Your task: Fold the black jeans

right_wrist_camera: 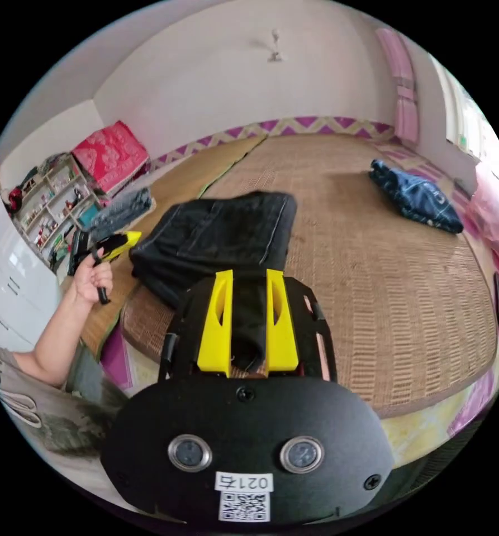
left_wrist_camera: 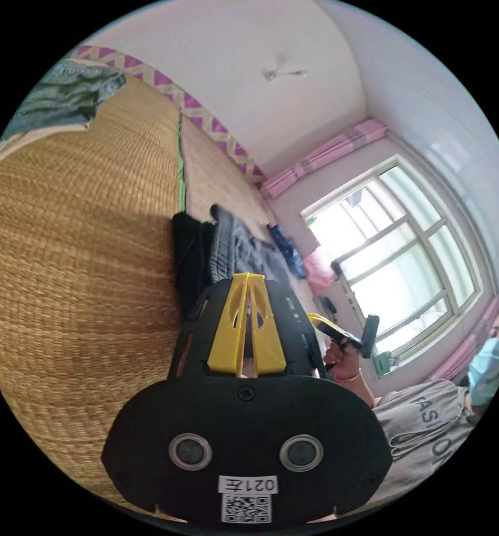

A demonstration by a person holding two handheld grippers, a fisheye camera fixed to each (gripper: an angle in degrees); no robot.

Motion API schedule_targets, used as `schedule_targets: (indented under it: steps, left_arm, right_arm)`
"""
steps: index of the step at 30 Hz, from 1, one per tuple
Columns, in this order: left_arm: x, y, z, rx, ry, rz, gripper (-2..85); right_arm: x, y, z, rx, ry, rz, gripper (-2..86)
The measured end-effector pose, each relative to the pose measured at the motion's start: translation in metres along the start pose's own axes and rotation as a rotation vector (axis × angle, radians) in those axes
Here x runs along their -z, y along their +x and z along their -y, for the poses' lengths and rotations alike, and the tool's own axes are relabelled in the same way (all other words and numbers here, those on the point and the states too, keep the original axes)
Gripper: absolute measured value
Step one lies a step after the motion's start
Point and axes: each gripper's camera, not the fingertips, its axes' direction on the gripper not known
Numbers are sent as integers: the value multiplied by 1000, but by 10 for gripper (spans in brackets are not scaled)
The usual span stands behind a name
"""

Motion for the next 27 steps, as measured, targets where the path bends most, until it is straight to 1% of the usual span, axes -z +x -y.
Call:
schedule_targets:
  steps: [1, 2, 4, 5, 6, 7, 9, 12, 14, 16, 17, 18, 20, 22, 25, 27]
  left_arm:
    - [4, -1, 1, 9, 4, 12, -4]
    - [8, -9, 4, 33, -6, 30, 0]
    - [2, -28, 6, 75, -66, 39, 23]
    - [-10, -41, 6, 92, -142, 17, 54]
    - [-23, -54, 5, 122, -206, -7, 89]
    - [-29, -59, 4, 132, -233, -13, 107]
    - [-53, -66, -2, 141, -306, 21, 135]
    - [-97, -67, -9, 141, -405, 48, 143]
    - [-114, -66, -9, 151, -430, 83, 132]
    - [-123, -65, -10, 157, -449, 111, 117]
    - [-126, -66, -13, 158, -448, 129, 96]
    - [-127, -67, -17, 171, -431, 109, 78]
    - [-124, -62, -20, 194, -391, 67, 59]
    - [-124, -37, -17, 162, -356, 53, 50]
    - [-146, 25, 4, 71, -347, 13, 47]
    - [-194, 76, 32, -5, -379, -25, 47]
  right_arm:
    - [-17, 45, 6, -65, -26, 86, 102]
    - [-30, 67, 9, -93, -51, 135, 105]
    - [-101, 147, 12, -173, -200, 272, 125]
    - [-120, 165, 9, -193, -239, 305, 128]
    - [-156, 200, 0, -249, -311, 384, 133]
    - [-186, 227, -13, -284, -356, 441, 134]
    - [-217, 255, -30, -309, -382, 502, 133]
    - [-264, 284, -48, -329, -432, 608, 135]
    - [-290, 296, -59, -326, -443, 602, 126]
    - [-317, 311, -73, -284, -457, 570, 95]
    - [-322, 316, -78, -274, -456, 571, 89]
    - [-331, 326, -86, -273, -451, 584, 76]
    - [-337, 343, -97, -294, -428, 614, 59]
    - [-334, 365, -103, -316, -403, 670, 48]
    - [-308, 398, -90, -279, -370, 682, 41]
    - [-280, 432, -74, -270, -334, 665, 34]
